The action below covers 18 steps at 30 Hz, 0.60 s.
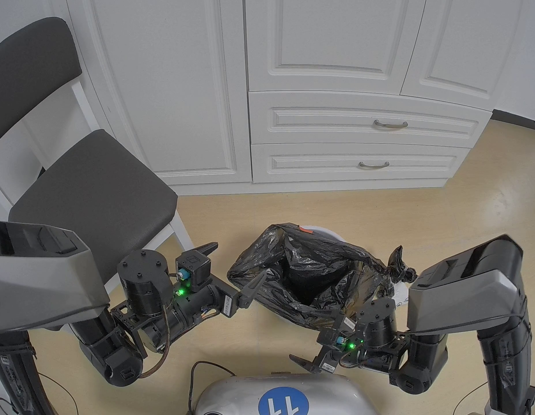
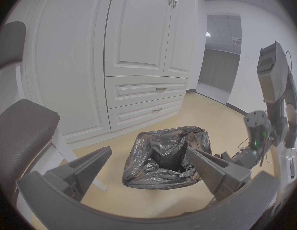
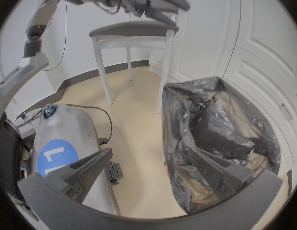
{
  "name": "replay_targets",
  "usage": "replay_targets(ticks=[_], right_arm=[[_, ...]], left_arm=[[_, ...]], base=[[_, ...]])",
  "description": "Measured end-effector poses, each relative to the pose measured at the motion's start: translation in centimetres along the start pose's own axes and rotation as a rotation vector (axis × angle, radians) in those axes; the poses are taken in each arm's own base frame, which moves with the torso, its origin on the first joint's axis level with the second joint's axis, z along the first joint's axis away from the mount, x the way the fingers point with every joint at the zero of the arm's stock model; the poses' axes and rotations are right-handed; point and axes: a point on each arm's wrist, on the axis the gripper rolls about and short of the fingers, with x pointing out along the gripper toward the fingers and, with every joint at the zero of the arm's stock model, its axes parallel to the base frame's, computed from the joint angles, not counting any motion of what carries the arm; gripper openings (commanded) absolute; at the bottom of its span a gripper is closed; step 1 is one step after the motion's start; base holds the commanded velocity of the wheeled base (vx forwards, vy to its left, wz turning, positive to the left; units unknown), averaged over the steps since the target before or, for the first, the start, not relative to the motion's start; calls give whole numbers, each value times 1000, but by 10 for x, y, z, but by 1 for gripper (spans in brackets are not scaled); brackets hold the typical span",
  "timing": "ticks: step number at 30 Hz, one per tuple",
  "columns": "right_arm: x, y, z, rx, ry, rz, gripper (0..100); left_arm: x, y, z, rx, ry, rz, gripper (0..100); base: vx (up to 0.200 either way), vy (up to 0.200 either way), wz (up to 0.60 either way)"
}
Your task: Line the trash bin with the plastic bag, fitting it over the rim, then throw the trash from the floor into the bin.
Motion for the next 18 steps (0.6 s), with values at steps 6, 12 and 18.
replay_targets(ticks=[6,12,18], right_arm=[[-30,-10,25,32,-54,-25,100],[-58,-27,39,85,-83,-81,100],[-66,-48,43,179,24,-110,100]], left_arm=[[1,-6,-3,-7,13,0,100],[6,-9,-8,-6,39,64,100],[20,-8,-12,-30,116,79,100]], base=[[0,0,0],[0,0,0],[0,0,0]])
